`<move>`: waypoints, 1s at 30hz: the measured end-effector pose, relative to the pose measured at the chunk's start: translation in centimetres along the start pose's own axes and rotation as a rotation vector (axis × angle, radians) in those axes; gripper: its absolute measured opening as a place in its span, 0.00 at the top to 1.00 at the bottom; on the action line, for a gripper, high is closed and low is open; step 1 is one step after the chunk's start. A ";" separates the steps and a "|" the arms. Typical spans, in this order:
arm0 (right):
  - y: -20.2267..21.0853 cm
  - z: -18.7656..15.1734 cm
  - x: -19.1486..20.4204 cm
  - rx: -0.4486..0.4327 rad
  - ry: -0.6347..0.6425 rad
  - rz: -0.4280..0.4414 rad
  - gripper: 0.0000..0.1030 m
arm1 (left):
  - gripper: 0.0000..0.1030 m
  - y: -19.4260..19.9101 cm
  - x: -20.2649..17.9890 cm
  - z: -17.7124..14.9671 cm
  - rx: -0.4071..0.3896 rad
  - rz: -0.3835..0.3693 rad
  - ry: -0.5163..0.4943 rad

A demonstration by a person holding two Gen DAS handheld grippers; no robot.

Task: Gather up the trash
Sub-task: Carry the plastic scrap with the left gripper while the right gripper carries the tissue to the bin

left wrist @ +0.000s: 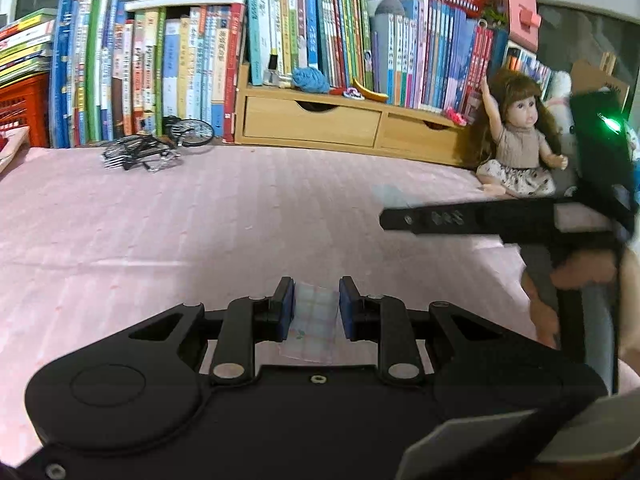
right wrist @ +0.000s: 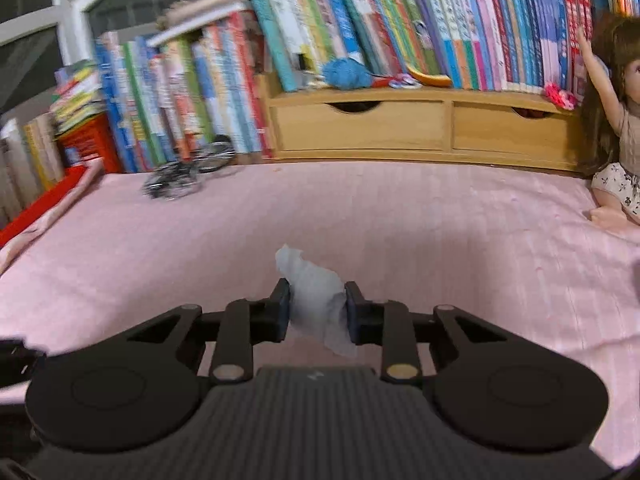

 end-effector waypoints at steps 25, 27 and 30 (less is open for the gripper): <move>18.6 -15.8 16.9 -0.010 0.073 0.303 0.66 | 0.78 22.1 5.9 -13.6 0.104 -0.034 0.037; 19.3 -17.1 17.4 0.010 0.086 0.301 0.66 | 0.78 23.3 6.2 -15.1 0.122 -0.034 0.036; 20.0 -19.4 17.9 0.047 0.093 0.278 0.65 | 0.78 24.1 6.3 -17.2 0.161 -0.034 0.034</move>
Point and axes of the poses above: each gripper's, at about its wrist camera, not at the fingertips, and y roughly against the way its jaws point, x to its left, z to its top, the point moved 5 cm from there along -y, roughly the way its jaws point, and after that the axes turned 3 degrees about y, right-handed, at the moved point
